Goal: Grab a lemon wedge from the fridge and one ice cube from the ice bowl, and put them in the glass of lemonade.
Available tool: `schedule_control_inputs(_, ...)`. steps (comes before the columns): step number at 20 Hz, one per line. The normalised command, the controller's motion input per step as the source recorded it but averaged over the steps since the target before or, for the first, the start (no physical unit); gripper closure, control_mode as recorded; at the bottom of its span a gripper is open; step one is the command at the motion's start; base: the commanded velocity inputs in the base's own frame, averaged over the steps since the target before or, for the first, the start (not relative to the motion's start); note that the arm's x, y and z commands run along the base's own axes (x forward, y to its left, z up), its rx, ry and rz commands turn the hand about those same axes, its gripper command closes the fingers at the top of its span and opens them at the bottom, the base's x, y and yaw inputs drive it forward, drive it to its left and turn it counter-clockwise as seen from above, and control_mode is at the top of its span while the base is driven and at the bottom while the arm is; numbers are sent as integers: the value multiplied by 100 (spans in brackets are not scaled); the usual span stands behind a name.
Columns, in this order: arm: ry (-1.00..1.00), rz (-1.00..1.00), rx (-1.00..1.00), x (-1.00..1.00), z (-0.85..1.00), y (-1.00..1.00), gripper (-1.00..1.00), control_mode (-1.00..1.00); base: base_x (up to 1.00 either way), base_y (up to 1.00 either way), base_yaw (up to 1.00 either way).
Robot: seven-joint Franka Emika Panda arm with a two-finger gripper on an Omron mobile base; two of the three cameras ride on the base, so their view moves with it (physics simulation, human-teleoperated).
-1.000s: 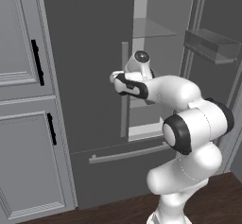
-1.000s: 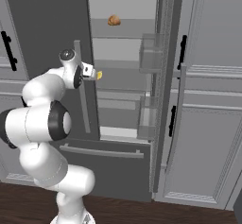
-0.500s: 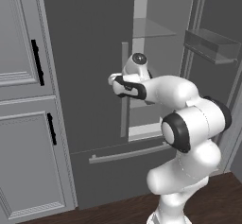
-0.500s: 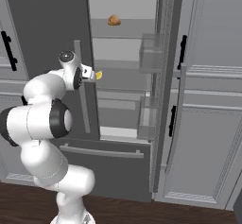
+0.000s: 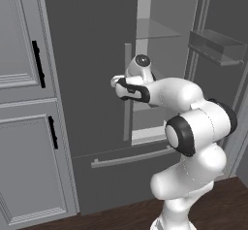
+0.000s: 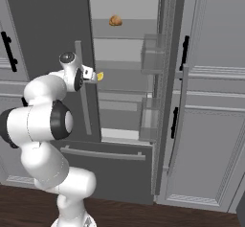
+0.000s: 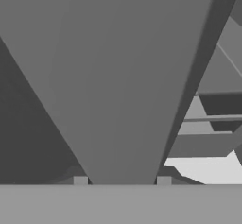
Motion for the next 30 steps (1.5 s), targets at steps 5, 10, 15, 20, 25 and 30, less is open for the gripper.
schedule_control_inputs(5,0,0,0,0,0,32,100,-100,0,0,0)
schedule_control_inputs(10,0,3,0,-11,2,46,100,-100,0,0,0)
schedule_control_inputs(15,0,1,0,-63,14,44,100,-100,0,0,0)
schedule_control_inputs(20,-1,1,0,-87,25,46,100,-100,0,0,0)
schedule_control_inputs(25,0,0,-4,-98,51,62,100,-100,0,0,0)
schedule_control_inputs(30,2,5,-10,-100,52,68,100,-100,0,0,0)
